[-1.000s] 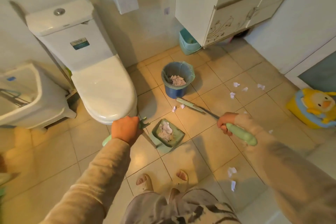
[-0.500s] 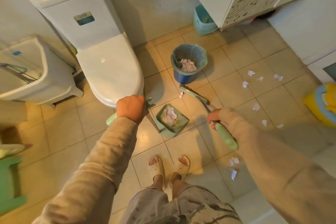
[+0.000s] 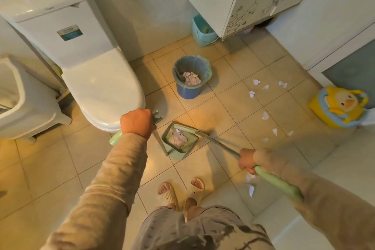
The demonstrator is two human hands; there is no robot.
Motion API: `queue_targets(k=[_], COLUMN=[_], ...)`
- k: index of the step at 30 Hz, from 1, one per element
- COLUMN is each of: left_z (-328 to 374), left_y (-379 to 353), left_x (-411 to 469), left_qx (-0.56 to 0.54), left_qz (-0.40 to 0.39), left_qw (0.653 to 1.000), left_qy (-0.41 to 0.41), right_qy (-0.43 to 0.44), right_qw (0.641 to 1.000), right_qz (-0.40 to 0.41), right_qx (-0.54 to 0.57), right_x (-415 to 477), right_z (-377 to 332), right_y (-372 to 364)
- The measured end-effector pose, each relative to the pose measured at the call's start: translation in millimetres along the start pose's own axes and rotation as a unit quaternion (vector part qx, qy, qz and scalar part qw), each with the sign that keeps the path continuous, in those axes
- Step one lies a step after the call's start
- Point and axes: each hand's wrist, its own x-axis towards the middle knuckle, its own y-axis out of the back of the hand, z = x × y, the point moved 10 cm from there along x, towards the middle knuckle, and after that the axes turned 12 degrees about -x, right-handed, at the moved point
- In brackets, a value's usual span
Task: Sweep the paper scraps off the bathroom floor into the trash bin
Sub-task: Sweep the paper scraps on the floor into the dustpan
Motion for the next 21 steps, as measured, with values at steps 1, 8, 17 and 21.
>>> queue_targets(k=[1, 8, 17, 21], left_z=[0, 2, 9, 10], left_y=[0, -2, -8, -5], left_x=[1, -4, -19, -17], left_qx=[-0.001, -0.004, 0.003, 0.004], left_qz=[0.001, -0.006, -0.005, 0.002], left_qw=[1.0, 1.0, 1.0, 1.0], left_qy=[-0.001, -0.007, -0.017, -0.018], right_qy=[0.013, 0.026, 0.031, 0.06], right_qw=[1.0, 0.999, 0.999, 0.992], right_qz=[-0.001, 0.011, -0.012, -0.033], right_qx=[0.006, 0.018, -0.022, 0.102], right_x=[-3, -16, 3, 6], right_z=[5, 2, -49, -32], right_y=[3, 13, -53, -81])
